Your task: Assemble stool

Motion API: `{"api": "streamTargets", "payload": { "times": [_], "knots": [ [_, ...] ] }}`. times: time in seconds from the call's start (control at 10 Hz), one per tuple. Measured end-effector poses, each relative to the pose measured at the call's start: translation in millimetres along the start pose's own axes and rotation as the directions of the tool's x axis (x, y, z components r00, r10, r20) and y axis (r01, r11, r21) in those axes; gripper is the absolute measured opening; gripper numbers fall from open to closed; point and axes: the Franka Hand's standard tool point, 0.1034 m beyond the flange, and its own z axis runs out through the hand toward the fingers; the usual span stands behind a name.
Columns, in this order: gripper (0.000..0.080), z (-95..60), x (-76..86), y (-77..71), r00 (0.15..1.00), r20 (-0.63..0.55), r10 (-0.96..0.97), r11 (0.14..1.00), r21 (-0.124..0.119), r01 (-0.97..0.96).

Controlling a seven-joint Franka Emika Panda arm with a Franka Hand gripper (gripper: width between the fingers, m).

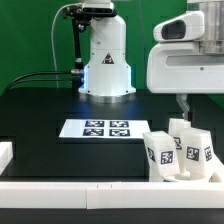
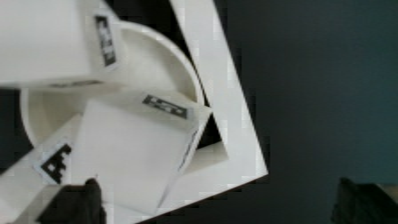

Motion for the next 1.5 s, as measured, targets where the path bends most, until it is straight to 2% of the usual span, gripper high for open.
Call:
{"api": "streamTargets", "payload": {
  "times": [0.2, 0.3, 0.4, 0.6, 0.7, 0.8, 0.9, 1.0, 1.1, 1.2, 1.3, 1.5],
  "knots": [
    [0.0649, 2.1, 4.2, 5.8, 0.937, 0.002, -0.35, 0.936, -0.032, 0.35],
    [0.0649, 4.1, 3.1, 5.1, 0.894, 0.011, -0.448, 0.893, -0.042, 0.449],
    [0.0649, 6.5, 3.1, 6.3, 0.82, 0.02, -0.572, 0.818, -0.05, 0.573],
    [0.0649, 6.1, 4.8, 9.8, 0.785, 0.025, -0.619, 0.783, -0.054, 0.619],
    [0.0649, 6.1, 5.8, 12.3, 0.733, 0.034, -0.679, 0.731, -0.061, 0.68],
    [0.0649, 7.8, 7.9, 13.4, 0.679, 0.032, -0.733, 0.675, -0.078, 0.733],
    [0.0649, 15.2, 9.1, 12.9, 0.606, 0.023, -0.795, 0.6, -0.107, 0.793],
    [0.0649, 22.0, 7.7, 17.4, 0.523, 0.039, -0.852, 0.516, -0.109, 0.849],
    [0.0649, 30.6, 5.9, 19.8, 0.484, 0.057, -0.873, 0.476, -0.11, 0.872],
    [0.0649, 39.8, 2.2, 16.7, 0.463, 0.067, -0.884, 0.454, -0.113, 0.884],
    [0.0649, 45.2, -1.1, 15.9, 0.503, 0.069, -0.861, 0.495, -0.111, 0.862],
    [0.0649, 44.6, 0.7, 20.4, 0.57, 0.063, -0.819, 0.561, -0.116, 0.82]
  ]
}}
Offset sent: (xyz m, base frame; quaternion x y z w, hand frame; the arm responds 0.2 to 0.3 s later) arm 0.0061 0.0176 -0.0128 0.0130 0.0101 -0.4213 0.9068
